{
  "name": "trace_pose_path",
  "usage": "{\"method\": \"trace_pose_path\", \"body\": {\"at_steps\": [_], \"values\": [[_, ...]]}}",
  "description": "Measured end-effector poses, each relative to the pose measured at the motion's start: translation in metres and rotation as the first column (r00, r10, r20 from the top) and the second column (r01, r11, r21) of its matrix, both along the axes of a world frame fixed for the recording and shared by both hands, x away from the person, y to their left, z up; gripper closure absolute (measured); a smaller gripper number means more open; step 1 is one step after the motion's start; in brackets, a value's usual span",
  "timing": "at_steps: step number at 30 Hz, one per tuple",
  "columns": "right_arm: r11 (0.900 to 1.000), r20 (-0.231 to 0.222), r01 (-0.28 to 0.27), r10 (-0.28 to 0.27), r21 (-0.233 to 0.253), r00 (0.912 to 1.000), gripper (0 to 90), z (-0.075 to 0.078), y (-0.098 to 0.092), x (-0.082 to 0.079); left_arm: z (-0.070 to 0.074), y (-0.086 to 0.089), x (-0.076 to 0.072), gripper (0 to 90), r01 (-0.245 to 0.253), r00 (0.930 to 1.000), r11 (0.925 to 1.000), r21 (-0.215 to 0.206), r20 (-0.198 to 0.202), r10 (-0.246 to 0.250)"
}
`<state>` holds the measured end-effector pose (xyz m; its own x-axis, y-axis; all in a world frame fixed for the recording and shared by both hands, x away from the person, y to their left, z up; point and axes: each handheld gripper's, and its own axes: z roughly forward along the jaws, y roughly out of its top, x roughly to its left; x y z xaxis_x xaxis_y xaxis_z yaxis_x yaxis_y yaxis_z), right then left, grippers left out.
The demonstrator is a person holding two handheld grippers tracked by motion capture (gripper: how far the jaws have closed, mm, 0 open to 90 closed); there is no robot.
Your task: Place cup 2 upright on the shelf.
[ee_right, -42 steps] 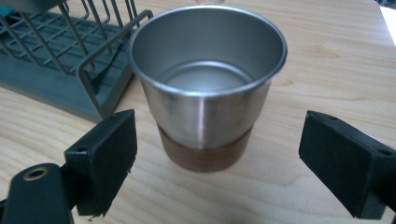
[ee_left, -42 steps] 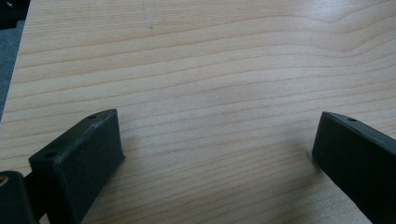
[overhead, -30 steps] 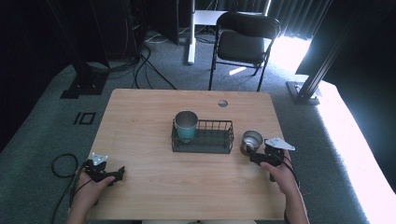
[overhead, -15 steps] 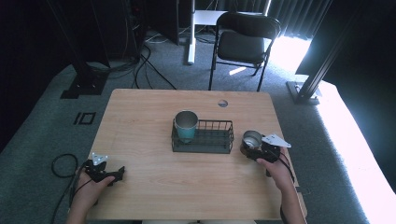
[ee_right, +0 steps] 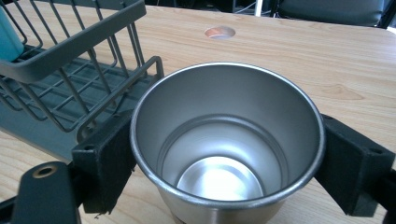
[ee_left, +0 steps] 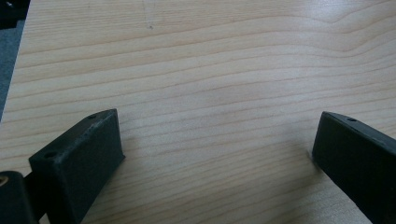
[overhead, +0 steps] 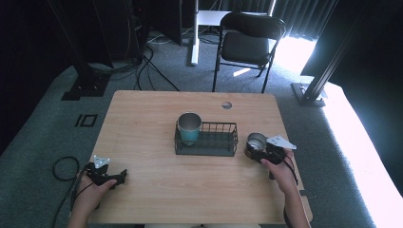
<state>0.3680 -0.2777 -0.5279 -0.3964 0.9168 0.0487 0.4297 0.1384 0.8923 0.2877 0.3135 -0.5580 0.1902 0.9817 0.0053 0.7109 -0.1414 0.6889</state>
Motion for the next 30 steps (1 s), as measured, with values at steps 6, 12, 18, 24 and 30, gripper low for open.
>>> {"method": "trace_pose_path", "body": {"at_steps": [6,12,18,24,30], "values": [[1.0,0.016,0.021,-0.021,0.02,0.9997,14.2,0.011,-0.004,-0.001,0.0,0.0,0.0,2.3,0.0,1.0,1.0,0.0,0.0,0.0],[0.998,0.018,0.057,-0.057,0.026,0.9982,14.2,0.024,-0.011,-0.001,0.0,0.0,0.0,2.3,0.0,1.0,1.0,0.0,0.0,0.0],[0.997,0.022,0.06,-0.061,0.039,0.9979,14.2,0.034,-0.015,-0.002,0.0,0.0,0.0,2.3,0.0,1.0,1.0,0.0,0.0,0.0],[0.998,0.041,0.048,-0.05,0.043,0.9979,14.2,0.048,-0.014,-0.003,0.0,0.0,0.0,2.3,0.0,1.0,1.0,0.0,0.0,0.0],[0.998,0.056,0.037,-0.04,0.052,0.9976,14.3,0.061,-0.01,-0.005,0.0,0.0,0.0,2.3,0.0,1.0,1.0,0.0,0.0,0.0]]}}
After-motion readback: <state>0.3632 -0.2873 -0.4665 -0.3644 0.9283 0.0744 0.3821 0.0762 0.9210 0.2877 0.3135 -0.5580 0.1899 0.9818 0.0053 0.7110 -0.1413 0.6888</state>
